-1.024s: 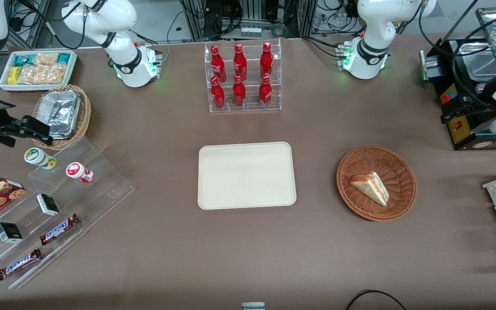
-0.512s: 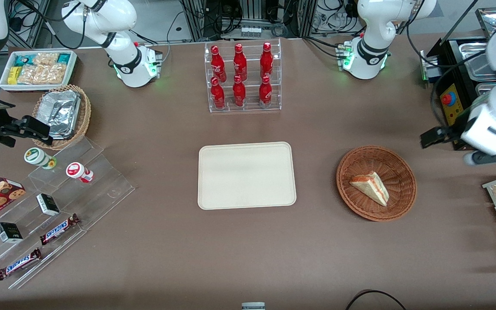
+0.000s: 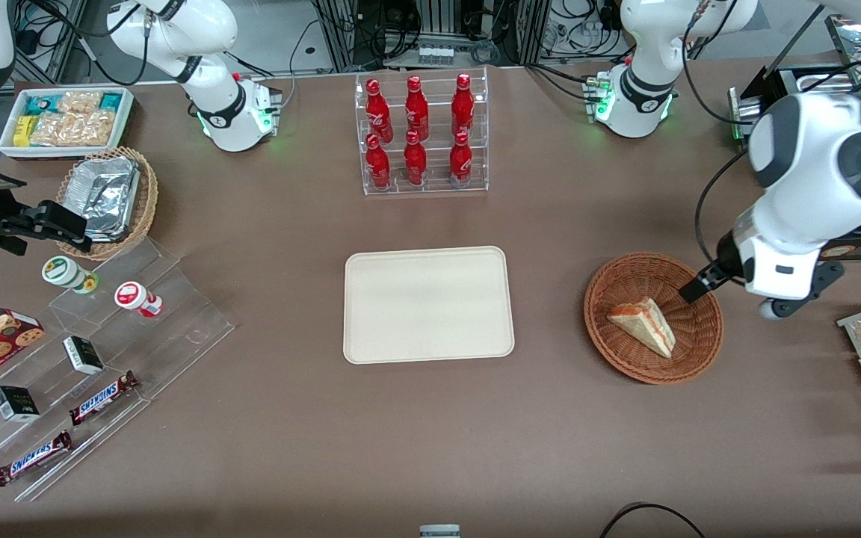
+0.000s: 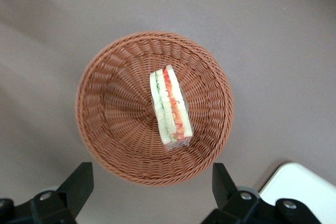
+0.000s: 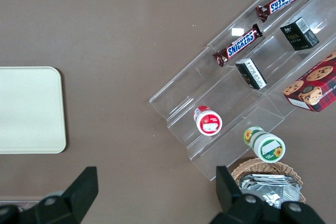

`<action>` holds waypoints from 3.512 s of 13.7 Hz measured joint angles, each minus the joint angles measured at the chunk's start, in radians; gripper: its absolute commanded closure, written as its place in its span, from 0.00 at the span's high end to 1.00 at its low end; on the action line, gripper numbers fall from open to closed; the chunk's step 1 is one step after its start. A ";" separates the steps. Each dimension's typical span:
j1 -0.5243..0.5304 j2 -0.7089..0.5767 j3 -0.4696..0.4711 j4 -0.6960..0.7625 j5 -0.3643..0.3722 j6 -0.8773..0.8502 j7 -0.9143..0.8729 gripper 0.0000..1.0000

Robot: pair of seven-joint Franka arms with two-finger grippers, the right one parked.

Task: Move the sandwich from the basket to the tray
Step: 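Move the left gripper over the sandwich in the wicker basket, then lower the open left gripper around the sandwich and close it, then lift the sandwich out of the basket with the left gripper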

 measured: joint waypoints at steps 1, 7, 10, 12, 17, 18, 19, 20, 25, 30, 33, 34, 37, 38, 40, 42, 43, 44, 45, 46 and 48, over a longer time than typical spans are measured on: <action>0.000 0.008 -0.006 -0.028 0.000 0.028 -0.033 1.00; 0.000 0.073 -0.015 -0.160 0.000 0.262 -0.130 1.00; 0.000 0.086 -0.016 -0.179 0.000 0.302 -0.144 1.00; 0.000 0.092 -0.022 -0.185 0.000 0.322 -0.162 1.00; 0.000 0.130 -0.030 -0.214 0.000 0.360 -0.180 1.00; 0.000 0.137 -0.030 -0.217 0.000 0.365 -0.181 1.00; 0.000 0.144 -0.030 -0.219 0.000 0.376 -0.182 1.00; 0.000 0.151 -0.030 -0.220 0.000 0.388 -0.184 1.00; 0.000 0.198 -0.030 -0.220 0.000 0.449 -0.192 0.67; 0.001 0.240 -0.029 -0.189 0.000 0.462 -0.194 0.08; 0.001 0.242 -0.029 -0.168 0.001 0.457 -0.194 0.08; 0.001 0.238 -0.029 -0.159 0.012 0.439 -0.193 0.08; -0.014 0.213 -0.038 -0.057 0.087 0.222 -0.193 0.07; -0.042 0.205 -0.042 -0.008 0.095 0.141 -0.193 0.07; -0.119 0.195 -0.045 0.084 0.097 0.019 -0.194 0.07; -0.207 0.194 -0.048 0.152 0.097 -0.034 -0.197 0.07; -0.249 0.195 -0.050 0.173 0.097 -0.038 -0.199 0.07; -0.289 0.197 -0.051 0.190 0.097 -0.039 -0.201 0.07; -0.327 0.204 -0.052 0.206 0.097 -0.039 -0.202 0.07; -0.362 0.216 -0.052 0.223 0.097 -0.039 -0.203 0.07; -0.426 0.260 -0.053 0.266 0.097 -0.039 -0.203 0.05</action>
